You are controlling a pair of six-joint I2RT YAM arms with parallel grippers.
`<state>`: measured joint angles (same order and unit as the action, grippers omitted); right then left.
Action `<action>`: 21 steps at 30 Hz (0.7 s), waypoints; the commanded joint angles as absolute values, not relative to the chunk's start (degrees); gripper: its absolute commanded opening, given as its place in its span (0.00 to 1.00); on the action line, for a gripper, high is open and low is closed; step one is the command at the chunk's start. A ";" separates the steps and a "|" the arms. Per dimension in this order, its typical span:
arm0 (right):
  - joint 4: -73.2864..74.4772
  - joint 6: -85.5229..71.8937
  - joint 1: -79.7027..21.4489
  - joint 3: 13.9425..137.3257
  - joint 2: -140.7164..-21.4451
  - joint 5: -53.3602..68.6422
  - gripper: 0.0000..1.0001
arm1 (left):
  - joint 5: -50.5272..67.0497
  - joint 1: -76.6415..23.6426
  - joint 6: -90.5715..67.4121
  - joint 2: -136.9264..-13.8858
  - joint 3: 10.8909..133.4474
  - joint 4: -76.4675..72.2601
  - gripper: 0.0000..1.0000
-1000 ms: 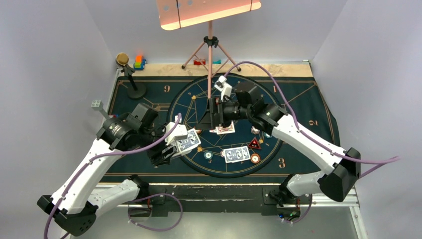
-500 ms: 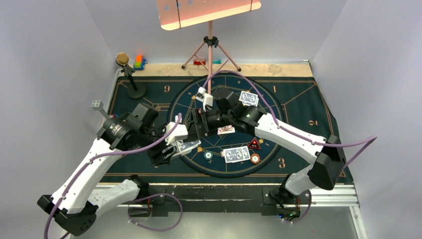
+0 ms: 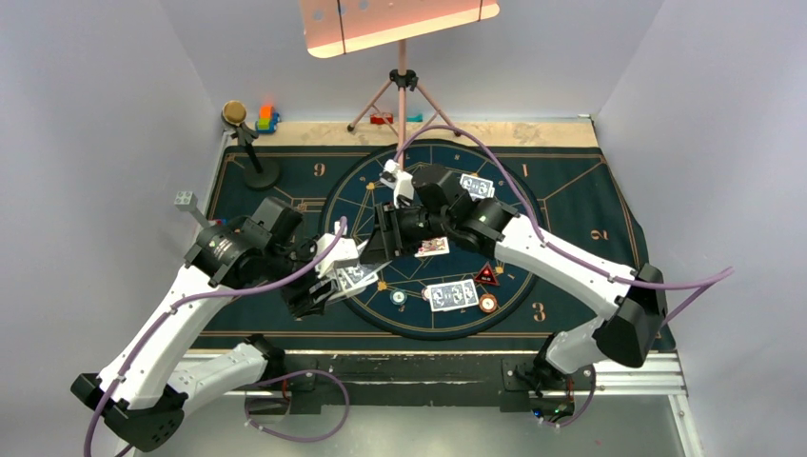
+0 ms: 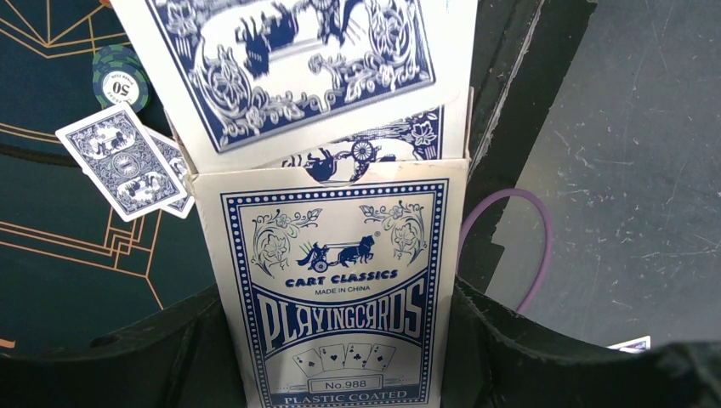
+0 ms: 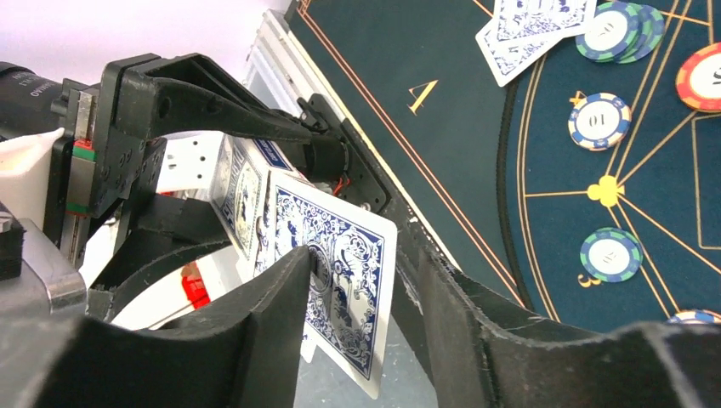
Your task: Distribute texas hold em gaming equipment
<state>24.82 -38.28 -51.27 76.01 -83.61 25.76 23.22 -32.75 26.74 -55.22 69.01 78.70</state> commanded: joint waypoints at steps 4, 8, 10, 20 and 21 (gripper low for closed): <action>29.80 -35.13 -51.24 80.24 -81.12 19.48 0.42 | 24.43 -32.52 27.15 -54.16 70.76 77.62 0.00; 31.17 -34.58 -51.14 81.24 -80.16 17.81 0.30 | 24.43 -32.51 27.13 -54.14 70.76 77.64 0.00; 31.89 -34.49 -50.79 81.83 -79.67 17.23 0.25 | 24.43 -32.48 27.11 -54.24 70.75 77.65 0.00; 36.71 -33.52 -47.65 84.85 -76.25 12.32 0.09 | 24.38 -32.44 27.25 -54.14 70.40 77.51 0.00; 37.30 -33.36 -47.13 85.05 -75.90 12.06 0.08 | 24.35 -32.49 27.25 -54.15 70.40 77.60 0.00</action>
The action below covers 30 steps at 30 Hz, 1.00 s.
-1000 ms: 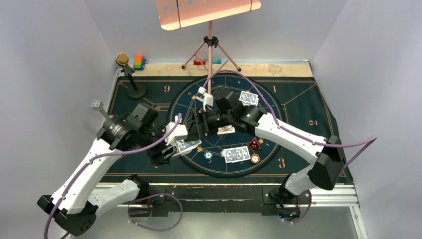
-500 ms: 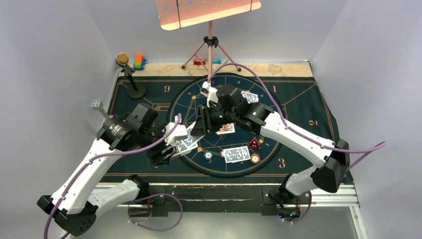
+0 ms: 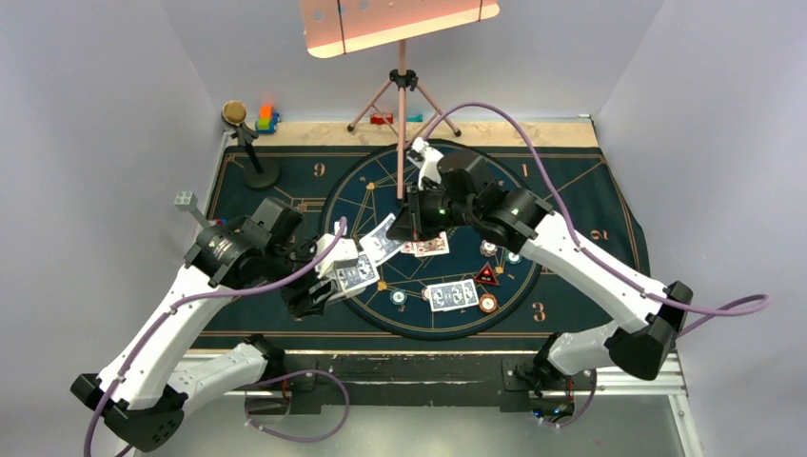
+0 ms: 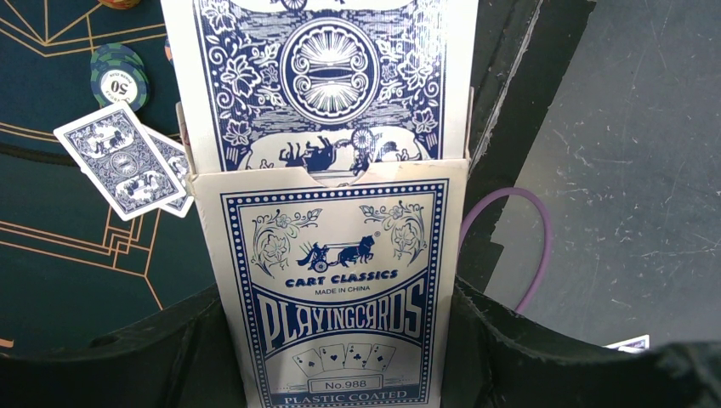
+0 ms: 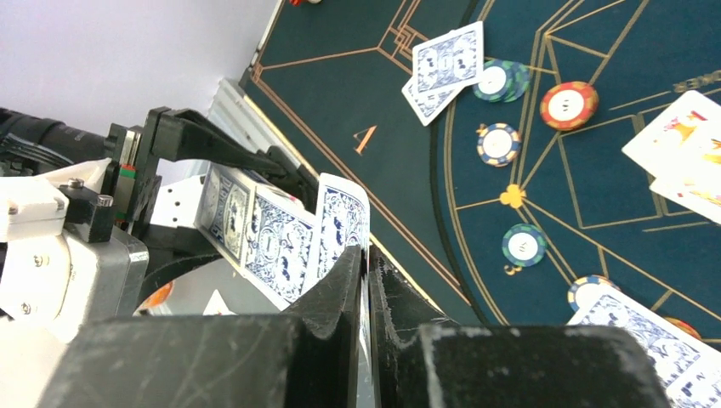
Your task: Distribute texas hold em gaming equipment
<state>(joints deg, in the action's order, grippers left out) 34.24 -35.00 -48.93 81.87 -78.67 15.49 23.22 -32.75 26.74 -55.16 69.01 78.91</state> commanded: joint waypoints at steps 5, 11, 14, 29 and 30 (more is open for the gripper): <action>40.92 -31.68 -44.59 85.56 -74.35 8.99 0.04 | 24.31 -32.46 27.44 -54.02 70.42 77.88 0.00; 45.54 -29.17 -43.85 82.69 -78.38 0.43 0.00 | 24.34 -32.52 27.30 -53.88 70.53 77.92 0.00; 49.43 -28.22 -43.86 82.61 -83.80 -8.70 0.00 | 24.59 -32.49 27.10 -53.81 70.75 77.98 0.00; 65.55 -36.43 -47.60 89.91 -104.82 -47.03 0.00 | 24.78 -32.45 27.16 -53.57 70.75 78.34 0.00; 66.11 -36.94 -48.06 90.64 -107.13 -48.64 0.00 | 24.79 -32.47 27.20 -53.53 70.76 78.34 0.00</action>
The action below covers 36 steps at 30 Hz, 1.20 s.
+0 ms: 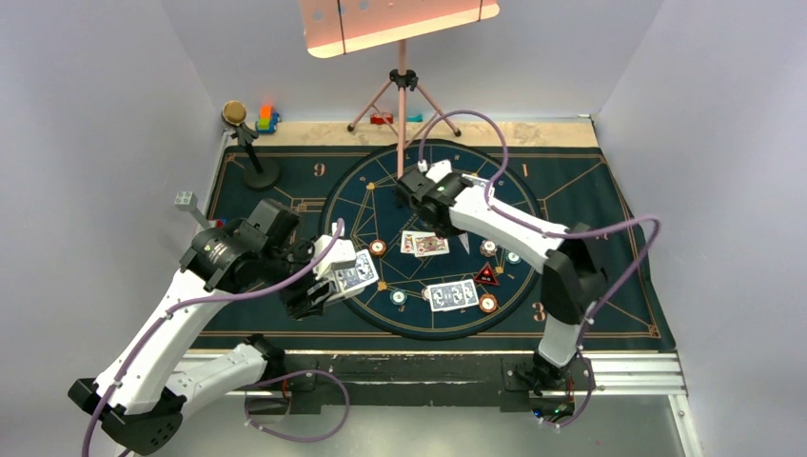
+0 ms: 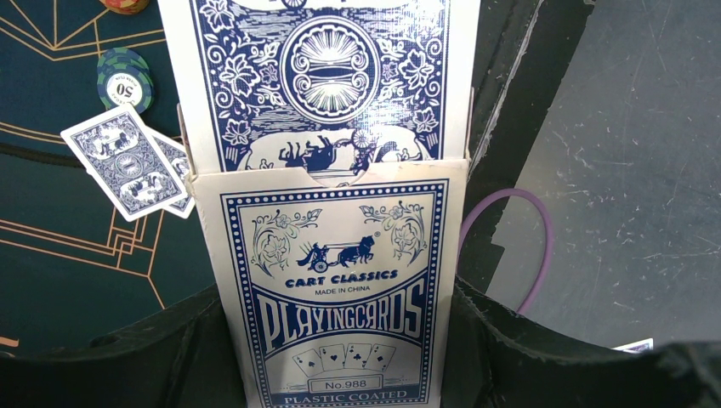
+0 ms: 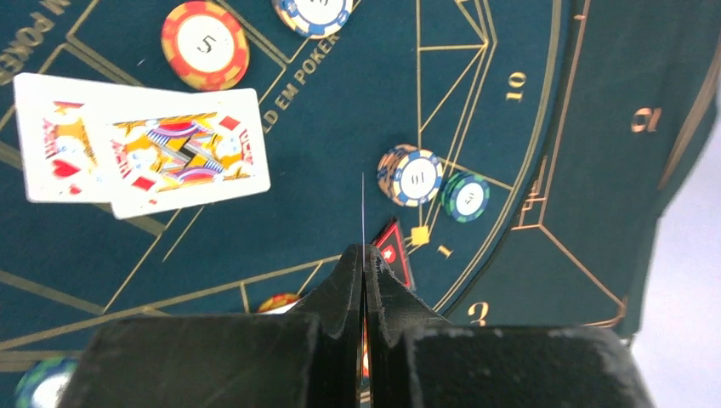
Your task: Distribute texas hold em gaming equipment
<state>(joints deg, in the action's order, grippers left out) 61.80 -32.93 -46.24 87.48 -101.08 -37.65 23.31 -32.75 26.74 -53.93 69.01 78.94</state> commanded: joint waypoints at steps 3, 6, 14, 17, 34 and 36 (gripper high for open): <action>68.31 -38.96 -49.12 93.80 -113.86 -51.88 0.00 | 24.63 -32.43 27.24 -53.46 70.75 78.54 0.00; 70.06 -40.46 -49.97 97.38 -119.53 -53.44 0.00 | 24.44 -32.48 27.21 -53.35 70.70 78.57 0.00; 68.32 -39.57 -51.42 100.28 -125.23 -51.07 0.00 | 24.26 -32.49 27.25 -53.35 70.66 78.58 0.00; 65.70 -38.43 -51.84 99.70 -125.24 -48.35 0.00 | 24.18 -32.51 27.25 -53.27 70.51 78.59 0.00; 58.66 -34.28 -51.94 100.09 -125.58 -37.03 0.43 | 23.20 -32.46 26.54 -53.14 70.49 77.59 0.00; 58.16 -33.66 -51.94 100.19 -124.80 -35.97 0.48 | 23.14 -32.45 26.54 -53.17 70.57 77.52 0.00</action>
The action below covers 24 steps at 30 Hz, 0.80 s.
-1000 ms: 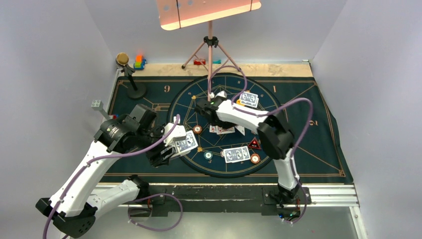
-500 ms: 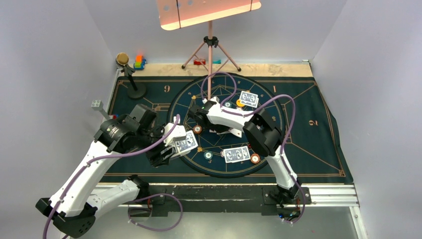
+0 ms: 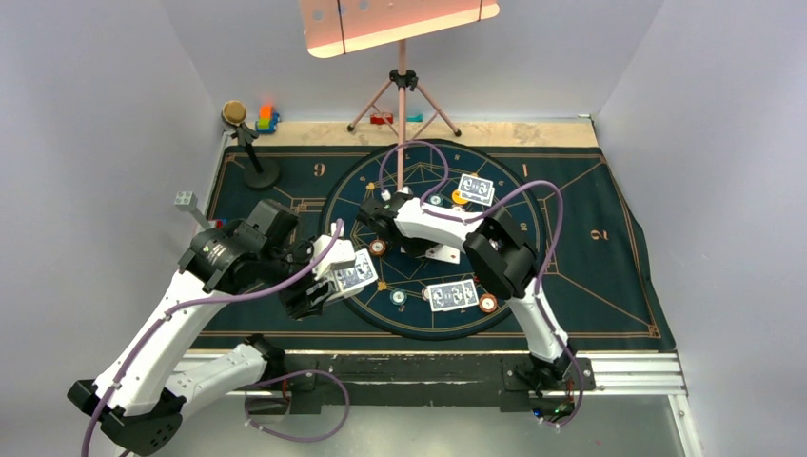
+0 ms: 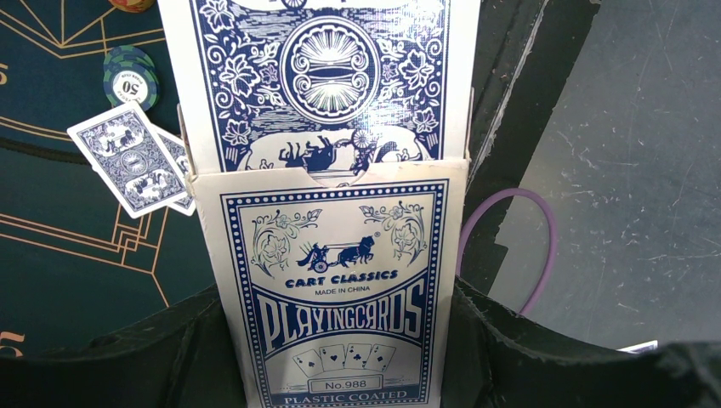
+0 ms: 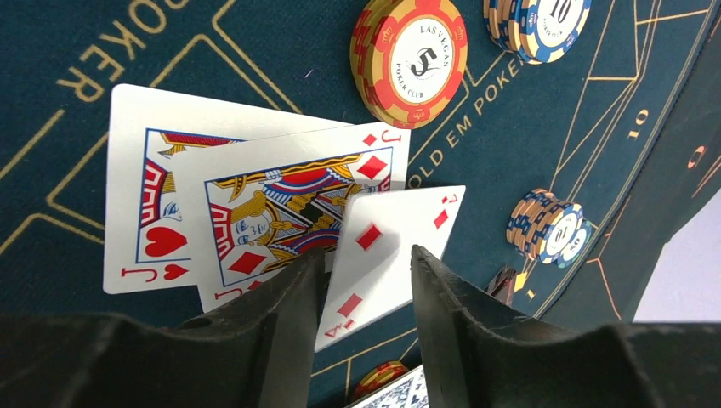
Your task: Distribute texas hold em gaming equipment
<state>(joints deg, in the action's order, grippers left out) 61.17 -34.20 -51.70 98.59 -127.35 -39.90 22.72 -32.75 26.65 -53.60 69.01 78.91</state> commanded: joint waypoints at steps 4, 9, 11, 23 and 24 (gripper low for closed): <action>57.80 -32.83 -51.93 101.20 -123.40 -33.69 0.53 | 23.07 -32.49 26.46 -53.26 70.60 77.40 0.00; 57.50 -32.29 -51.86 101.85 -119.27 -31.08 0.55 | 23.05 -32.45 26.37 -53.17 70.51 77.37 0.00; 57.60 -31.98 -51.90 102.59 -117.19 -30.77 0.56 | 22.98 -32.51 26.37 -53.18 70.49 77.33 0.00; 53.13 -31.65 -48.69 97.96 -95.19 -16.71 0.65 | 22.98 -32.44 26.35 -52.85 69.63 76.88 0.00; 50.54 -31.50 -47.86 95.09 -91.82 -13.28 0.69 | 22.98 -32.47 26.36 -52.87 69.41 76.70 0.00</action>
